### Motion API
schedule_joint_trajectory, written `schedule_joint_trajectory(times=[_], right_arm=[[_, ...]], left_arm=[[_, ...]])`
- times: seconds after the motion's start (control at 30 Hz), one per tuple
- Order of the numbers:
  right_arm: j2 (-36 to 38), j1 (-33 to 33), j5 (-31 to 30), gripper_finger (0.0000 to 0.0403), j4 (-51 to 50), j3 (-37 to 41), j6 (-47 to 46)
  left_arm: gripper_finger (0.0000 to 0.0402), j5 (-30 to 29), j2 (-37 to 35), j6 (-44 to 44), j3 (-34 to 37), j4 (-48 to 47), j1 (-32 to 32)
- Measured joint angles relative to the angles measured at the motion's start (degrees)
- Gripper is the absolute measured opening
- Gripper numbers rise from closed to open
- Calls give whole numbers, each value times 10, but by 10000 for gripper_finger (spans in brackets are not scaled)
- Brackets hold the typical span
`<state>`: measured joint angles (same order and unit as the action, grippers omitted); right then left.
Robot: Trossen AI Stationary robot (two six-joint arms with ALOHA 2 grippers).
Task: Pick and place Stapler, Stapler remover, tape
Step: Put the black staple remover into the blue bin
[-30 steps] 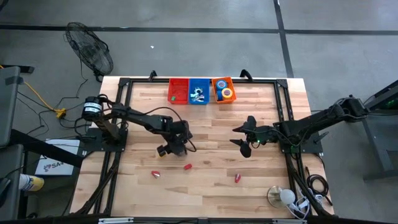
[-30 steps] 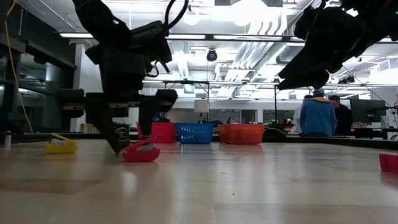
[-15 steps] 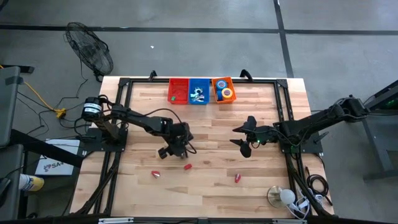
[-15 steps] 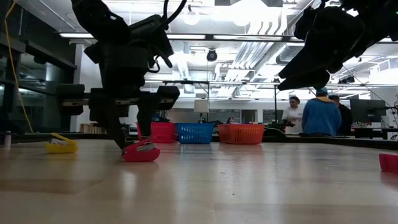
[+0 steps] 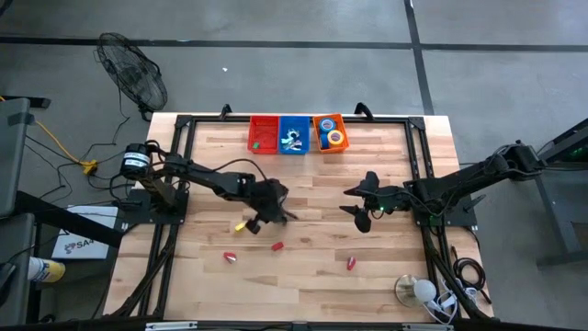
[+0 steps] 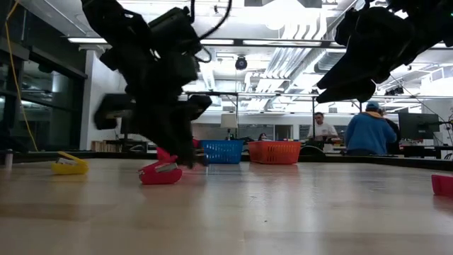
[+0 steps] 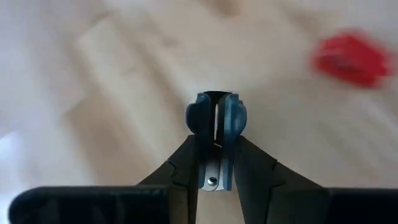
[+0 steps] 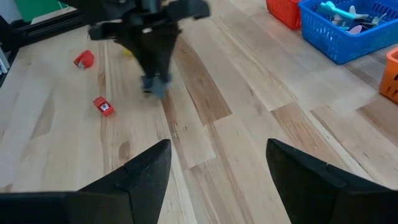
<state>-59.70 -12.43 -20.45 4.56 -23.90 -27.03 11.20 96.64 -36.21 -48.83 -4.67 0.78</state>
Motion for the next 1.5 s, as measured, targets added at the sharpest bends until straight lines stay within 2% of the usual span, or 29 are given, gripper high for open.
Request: schedule_joint_trajectory(times=[0.33,0.4,0.5,0.77,1.03,1.2,1.5], right_arm=[[0,0,-40,254,0,0,4],[0,0,-48,254,0,0,8],[0,0,-65,254,0,0,21],[0,0,-107,254,-1,0,45],[0,0,-110,254,-1,0,46],[0,0,-122,254,-1,0,46],[0,0,-154,254,-1,0,50]], left_arm=[[72,-322,-1,22,-66,14,-6],[72,-362,-1,24,-83,19,-16],[73,-389,-1,26,-103,22,-45],[75,-376,-1,82,-115,68,-170],[76,-258,-1,195,-115,113,-277],[76,-224,-1,203,-115,145,-306],[76,-222,0,202,-115,145,-308]])
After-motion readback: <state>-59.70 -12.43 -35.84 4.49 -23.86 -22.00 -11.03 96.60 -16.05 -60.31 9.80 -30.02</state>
